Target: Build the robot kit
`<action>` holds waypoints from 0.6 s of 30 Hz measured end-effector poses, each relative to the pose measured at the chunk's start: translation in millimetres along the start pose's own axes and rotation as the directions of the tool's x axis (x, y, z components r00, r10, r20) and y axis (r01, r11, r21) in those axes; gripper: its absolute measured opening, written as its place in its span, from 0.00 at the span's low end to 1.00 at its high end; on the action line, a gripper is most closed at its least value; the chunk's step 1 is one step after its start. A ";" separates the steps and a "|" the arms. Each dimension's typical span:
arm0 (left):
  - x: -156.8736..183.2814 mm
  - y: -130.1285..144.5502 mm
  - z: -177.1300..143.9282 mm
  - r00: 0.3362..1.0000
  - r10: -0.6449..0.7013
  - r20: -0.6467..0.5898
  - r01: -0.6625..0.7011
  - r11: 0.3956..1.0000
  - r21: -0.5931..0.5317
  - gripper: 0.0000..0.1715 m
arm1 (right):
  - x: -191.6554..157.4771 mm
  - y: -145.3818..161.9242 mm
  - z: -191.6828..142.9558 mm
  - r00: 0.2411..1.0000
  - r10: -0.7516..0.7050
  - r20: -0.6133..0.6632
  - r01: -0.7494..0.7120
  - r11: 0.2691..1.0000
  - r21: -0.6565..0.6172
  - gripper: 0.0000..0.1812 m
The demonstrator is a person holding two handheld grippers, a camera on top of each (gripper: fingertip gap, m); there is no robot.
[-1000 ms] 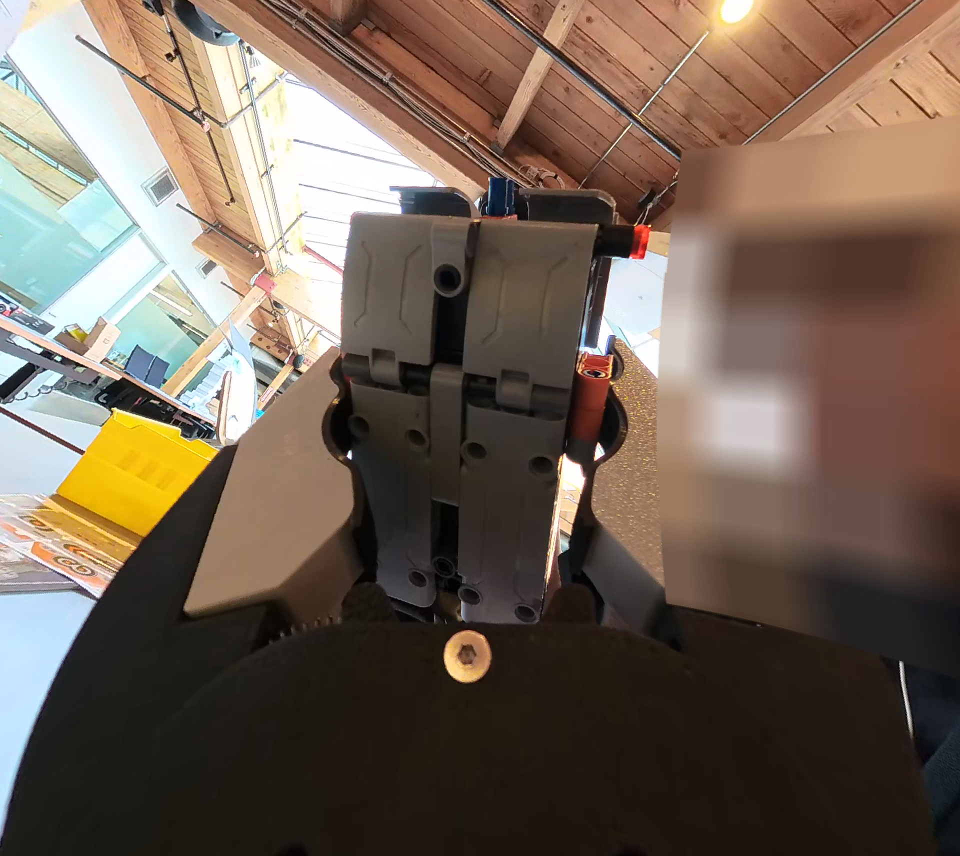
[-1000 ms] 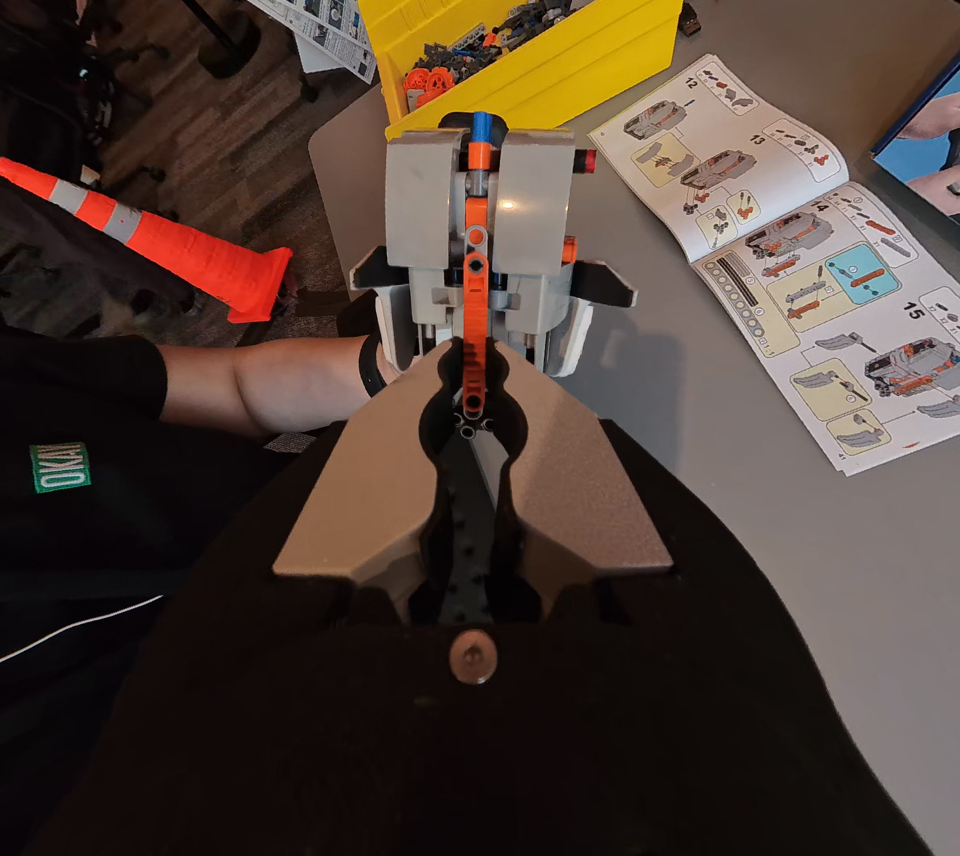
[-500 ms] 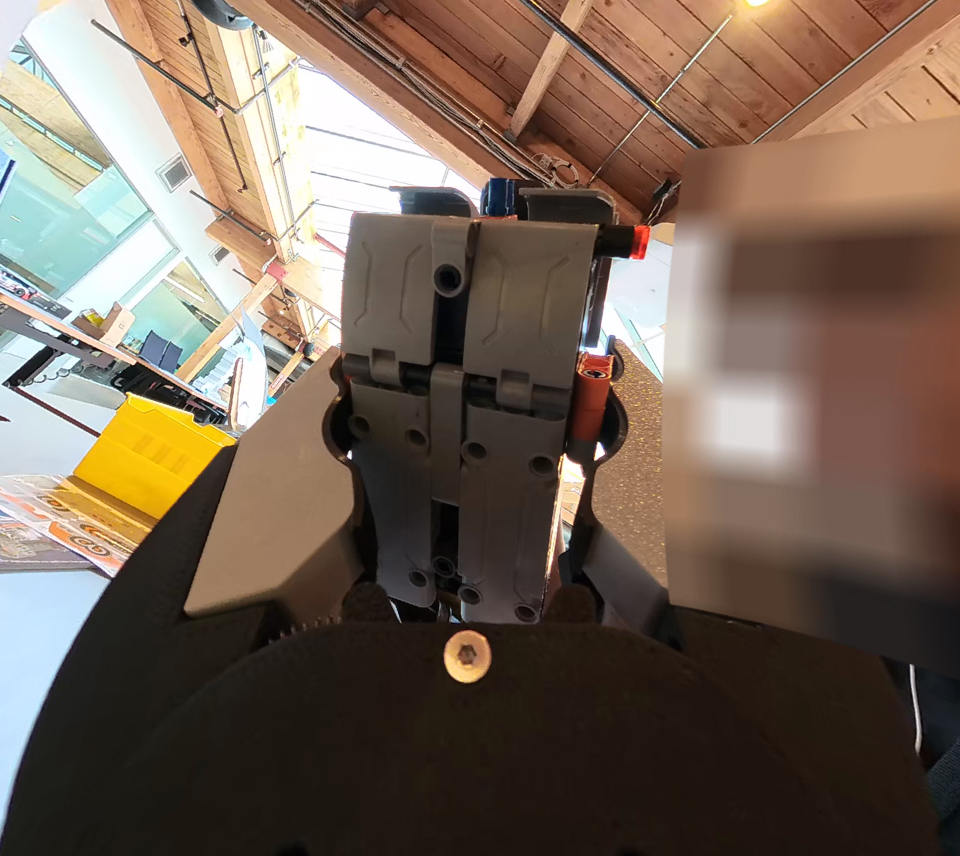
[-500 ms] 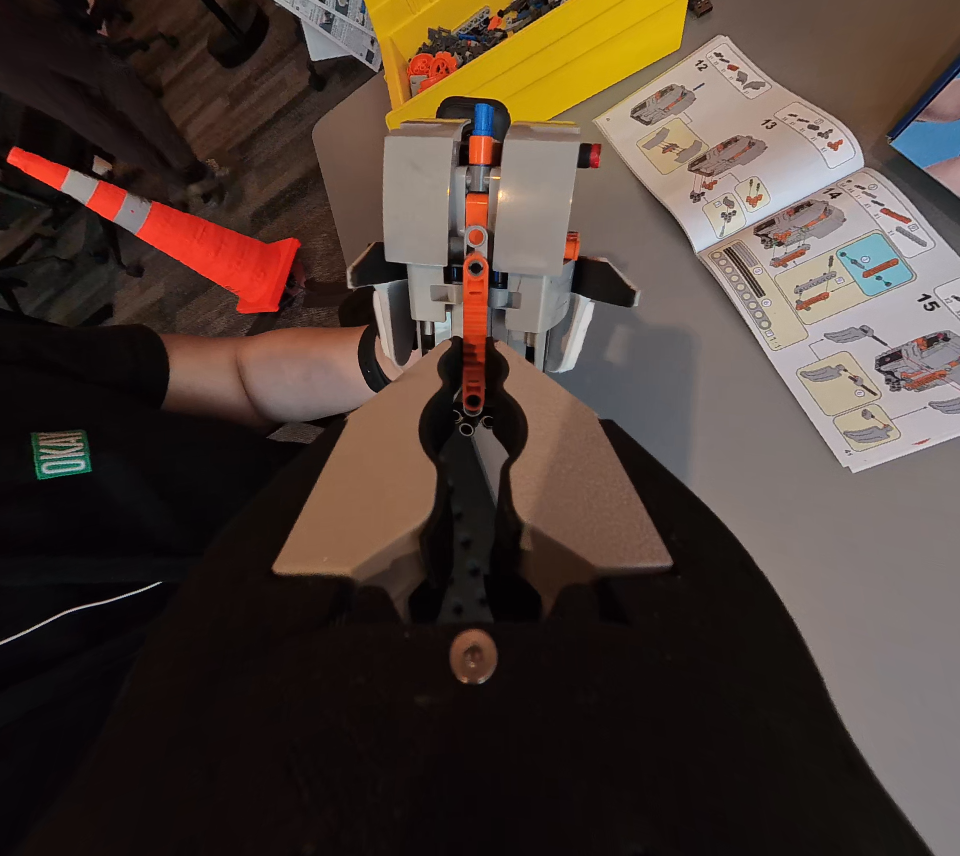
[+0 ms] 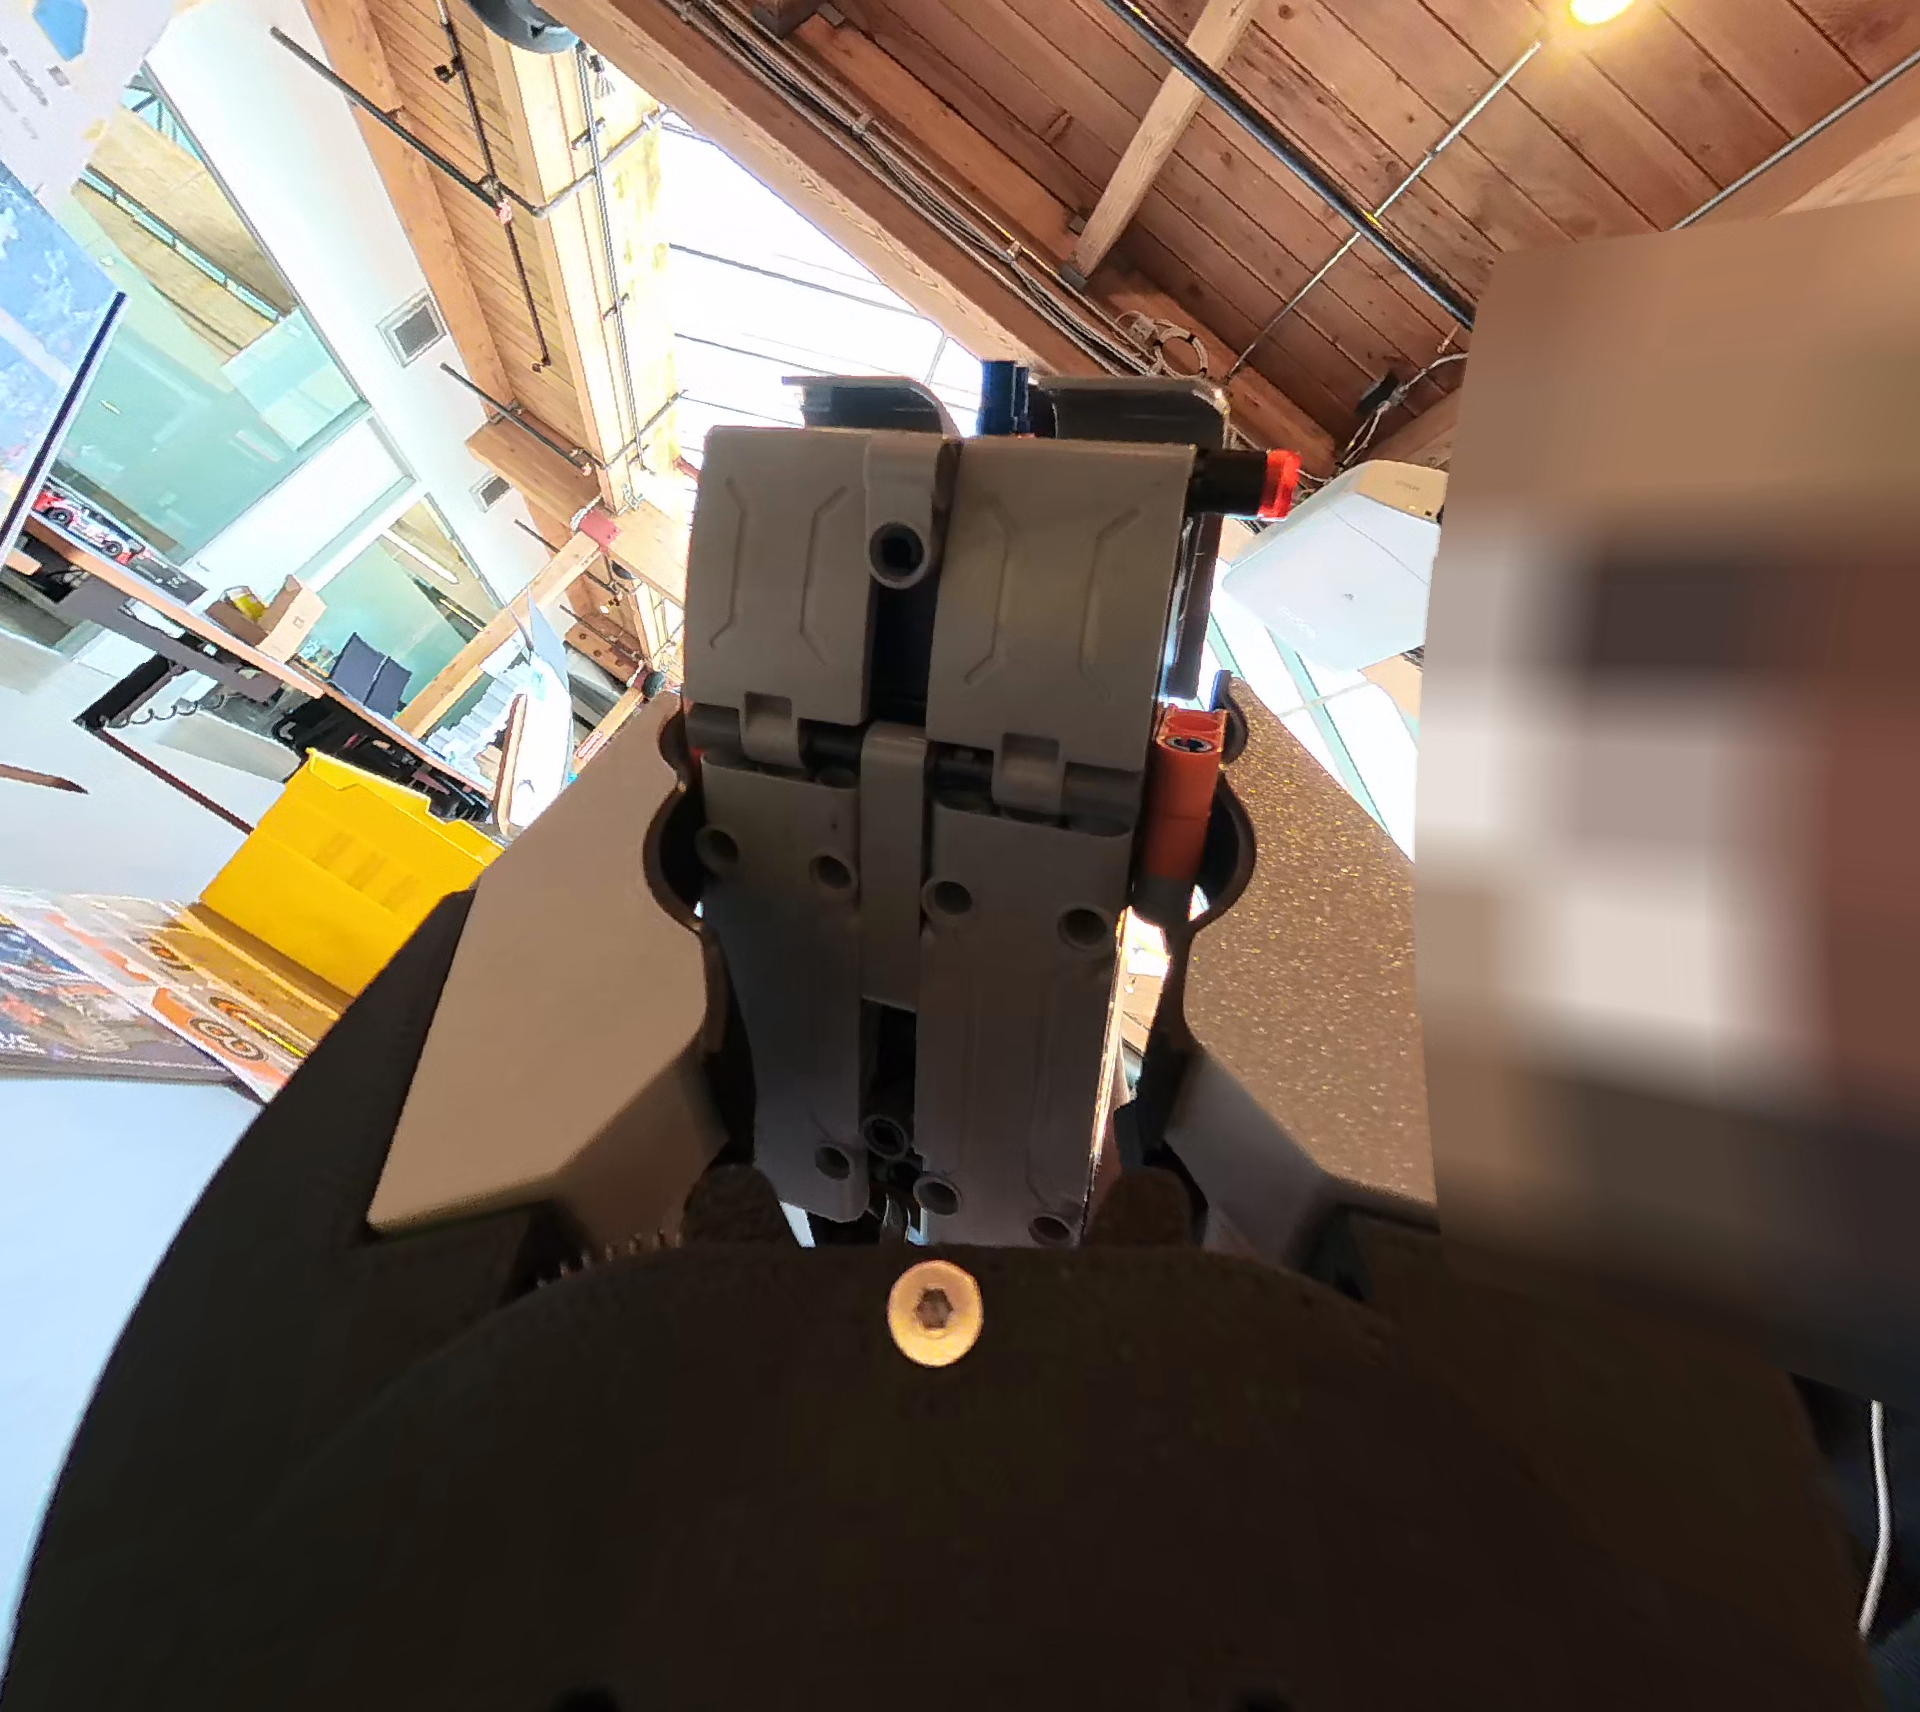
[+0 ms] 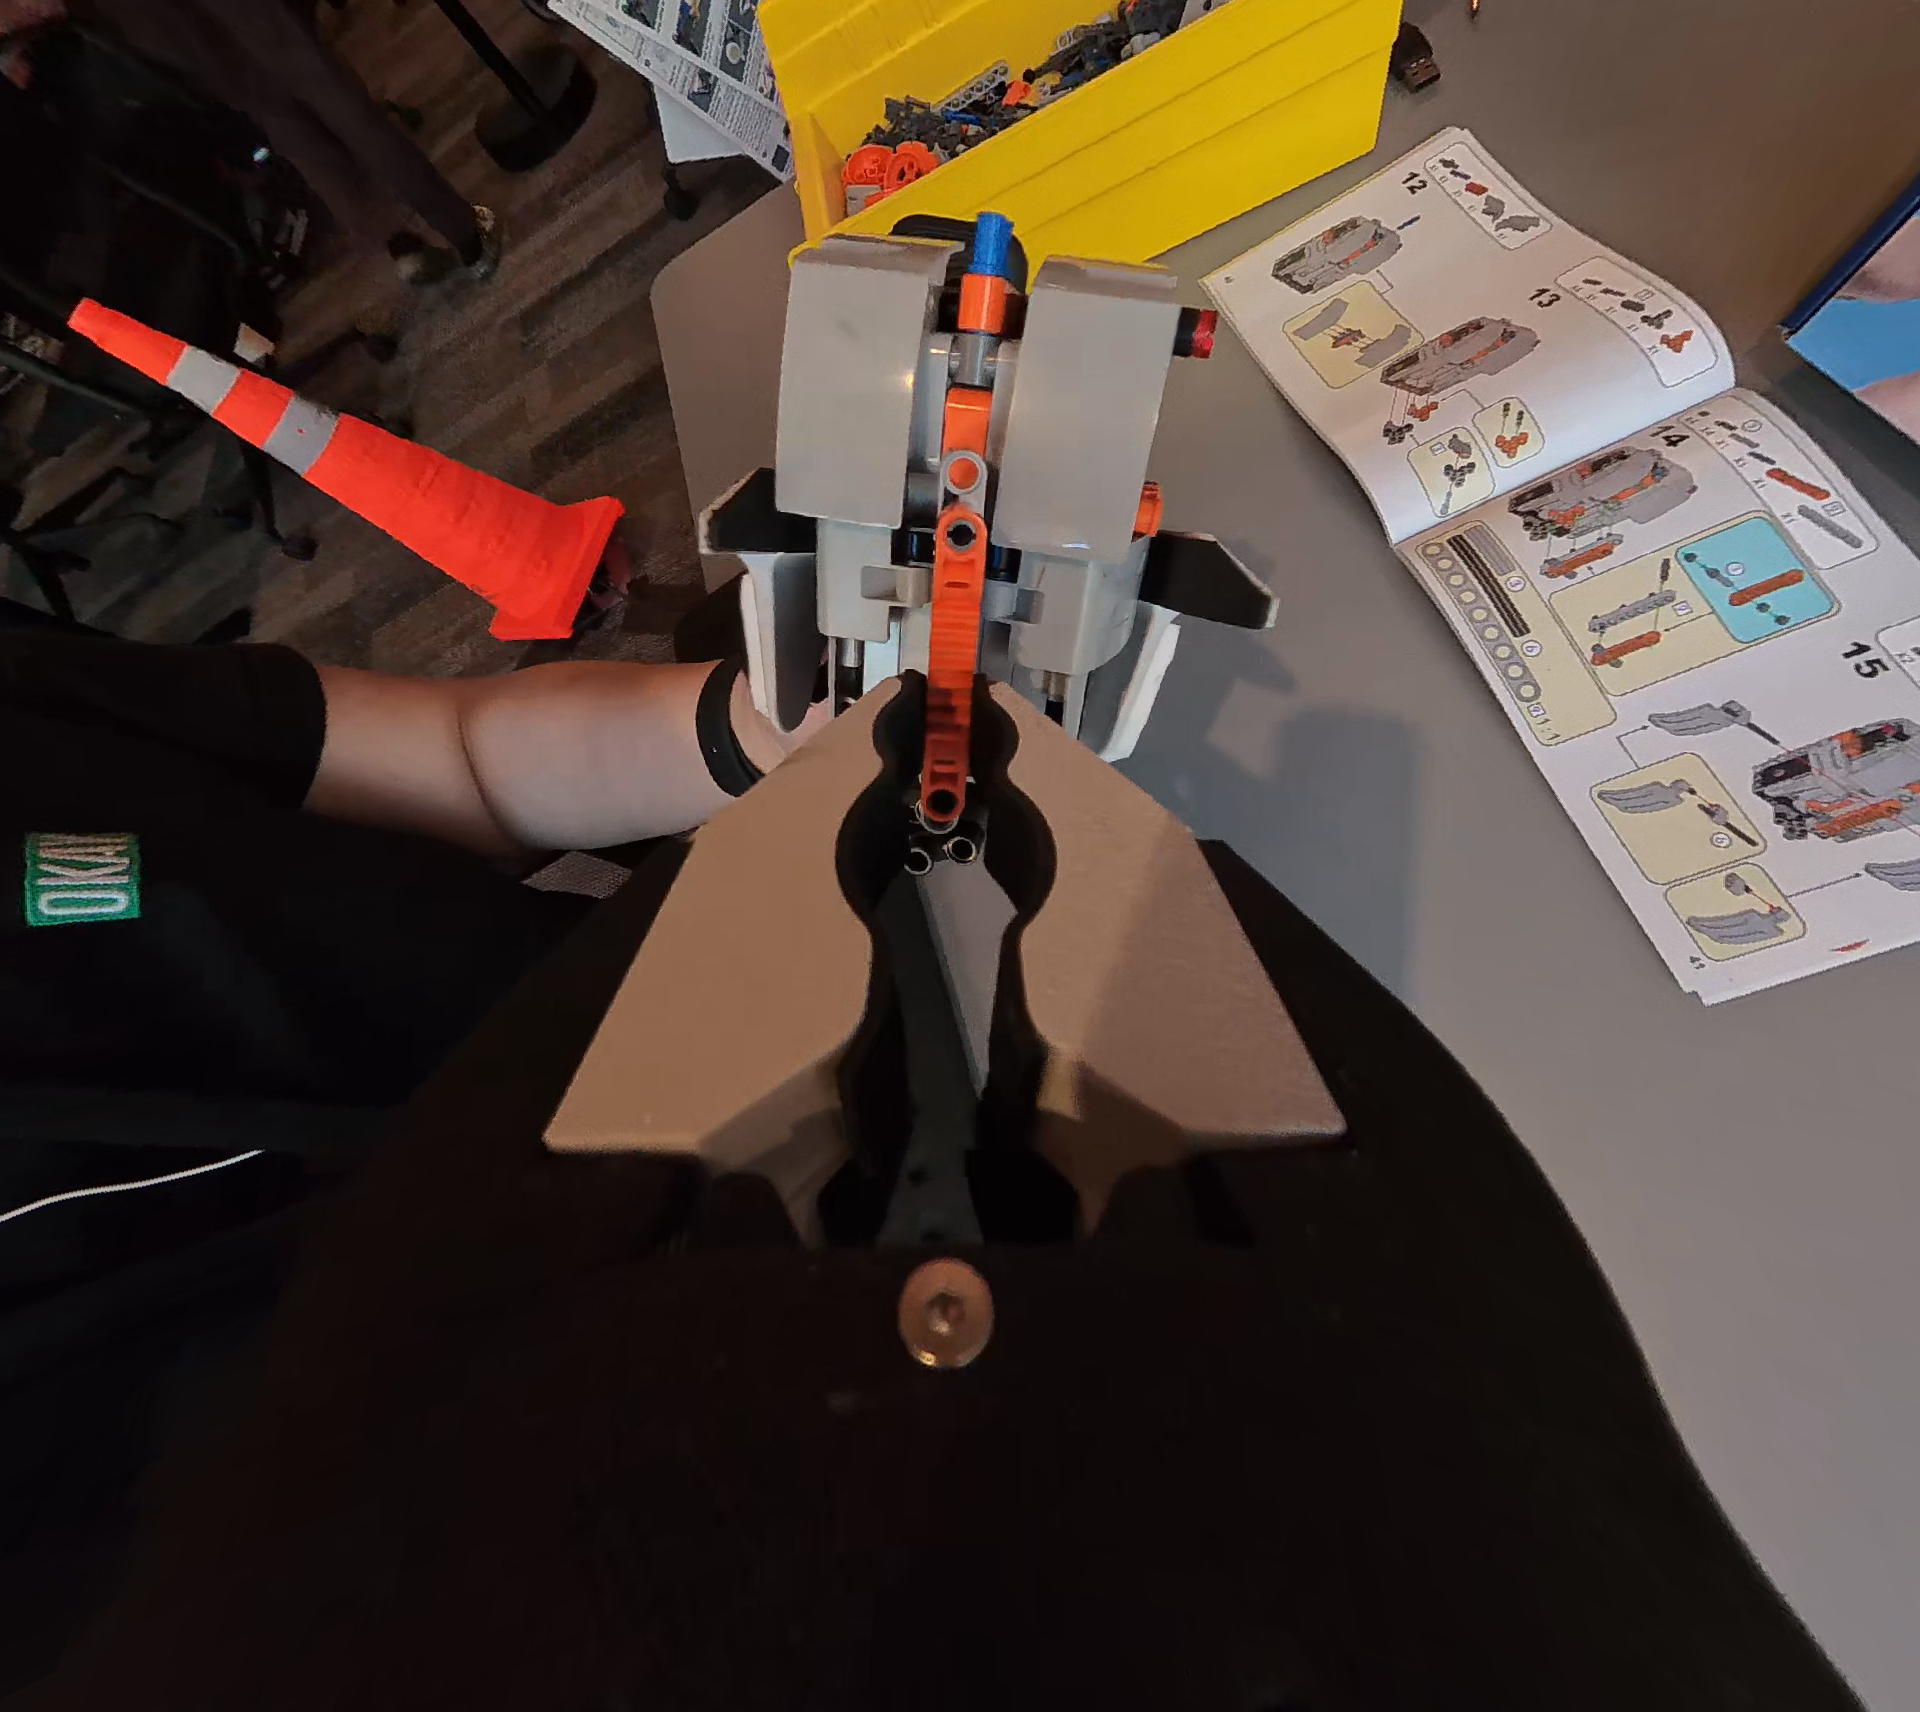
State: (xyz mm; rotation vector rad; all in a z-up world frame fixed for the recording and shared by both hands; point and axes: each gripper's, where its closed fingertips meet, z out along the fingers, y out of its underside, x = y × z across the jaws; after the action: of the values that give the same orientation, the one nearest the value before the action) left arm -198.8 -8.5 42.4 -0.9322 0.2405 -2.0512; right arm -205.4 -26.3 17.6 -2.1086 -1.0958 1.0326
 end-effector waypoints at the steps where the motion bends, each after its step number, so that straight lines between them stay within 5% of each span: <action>1: 0.2 0.3 0.0 1.000 0.006 0.002 -0.006 1.000 -0.002 0.55 | -0.2 0.2 -0.3 1.000 -0.006 -0.010 0.006 1.000 0.002 0.03; 18: -1.9 -3.9 -2.7 0.999 0.034 0.040 -0.035 0.999 0.030 0.55 | 1.5 -0.5 3.9 0.989 -0.053 -0.140 0.056 0.998 0.013 0.03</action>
State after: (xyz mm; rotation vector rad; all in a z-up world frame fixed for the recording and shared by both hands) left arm -202.4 -5.1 41.4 -0.9423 0.2024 -1.9974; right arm -208.3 -24.3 15.2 -2.0913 -1.0664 0.8523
